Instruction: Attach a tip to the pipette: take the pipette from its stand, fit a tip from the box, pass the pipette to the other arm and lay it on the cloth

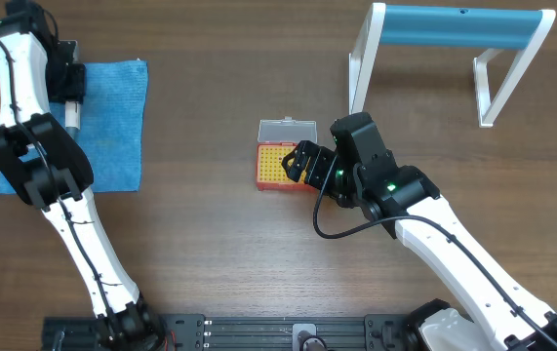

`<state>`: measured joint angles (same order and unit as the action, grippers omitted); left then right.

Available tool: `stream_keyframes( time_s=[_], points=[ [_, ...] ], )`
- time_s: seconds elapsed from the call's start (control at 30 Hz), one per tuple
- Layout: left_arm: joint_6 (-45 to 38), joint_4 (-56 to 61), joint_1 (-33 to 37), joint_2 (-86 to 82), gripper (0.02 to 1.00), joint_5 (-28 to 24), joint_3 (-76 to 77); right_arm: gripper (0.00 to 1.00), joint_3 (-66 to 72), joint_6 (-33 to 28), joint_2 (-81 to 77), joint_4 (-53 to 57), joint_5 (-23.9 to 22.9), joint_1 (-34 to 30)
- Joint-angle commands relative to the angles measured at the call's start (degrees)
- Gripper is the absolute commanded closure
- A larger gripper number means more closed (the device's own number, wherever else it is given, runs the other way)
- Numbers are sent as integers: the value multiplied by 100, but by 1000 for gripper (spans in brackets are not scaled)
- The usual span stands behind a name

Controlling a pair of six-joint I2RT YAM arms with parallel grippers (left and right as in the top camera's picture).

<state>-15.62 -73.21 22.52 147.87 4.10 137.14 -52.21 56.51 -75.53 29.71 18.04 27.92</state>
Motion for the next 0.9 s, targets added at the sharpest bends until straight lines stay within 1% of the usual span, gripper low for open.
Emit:
stream_keyframes(
  time_s=[0.03,0.17,0.23,0.27,0.37,0.4,0.47,0.5,0.53,0.57,0.6,0.63,0.67,0.7,0.77,0.8,0.9],
  points=[
    [-74,-66,-4,79,123,-114,-22,29,-22,68,-26,-26,-109,24],
    [-79,-511,-4,33,121,-63,153,29,-22,66,186,-26,-111,24],
    [-63,-966,-4,-17,119,7,542,29,-22,63,415,-22,-258,24],
    [114,-1316,-15,-70,121,-63,802,27,-22,28,586,-24,-472,24],
    [186,-2015,-15,-251,119,-894,1309,27,-22,-164,984,-66,-1005,28],
    [184,-2223,-20,-337,119,-1327,1504,29,-22,-302,1182,-111,-1228,31],
    [341,-2413,-42,-529,119,-1773,1751,25,-22,-535,1694,-258,-1554,31],
    [520,-2415,-70,-772,119,-2033,1749,29,-22,-662,2090,-254,-1884,46],
    [660,-2413,-98,-997,119,-2129,1749,29,-22,-758,2420,-254,-2247,76],
    [800,-2413,-122,-1176,117,-2035,1749,29,-22,-758,2708,-251,-2509,98],
    [1078,-2413,-122,-1287,117,-1777,1749,29,-22,-778,3053,-236,-2632,114],
    [1510,-2413,-116,-1445,119,-1523,1749,29,-22,-863,3469,-146,-2664,116],
    [1729,-2413,-111,-1541,119,-1530,1749,29,-22,-1150,3864,70,-2660,116],
    [1878,-2413,-118,-1576,119,-1679,1749,29,-22,-1233,4190,389,-2667,116],
    [1884,-2411,-205,-1578,119,-2406,1749,29,-20,-1228,4745,1071,-2706,116],
    [1888,-2411,-306,-1578,117,-2522,1749,29,-20,-1226,4935,1375,-2706,116],
    [2100,-2308,-887,-1578,119,-2559,1755,29,-15,-1228,5112,1818,-2734,116]
  ],
)
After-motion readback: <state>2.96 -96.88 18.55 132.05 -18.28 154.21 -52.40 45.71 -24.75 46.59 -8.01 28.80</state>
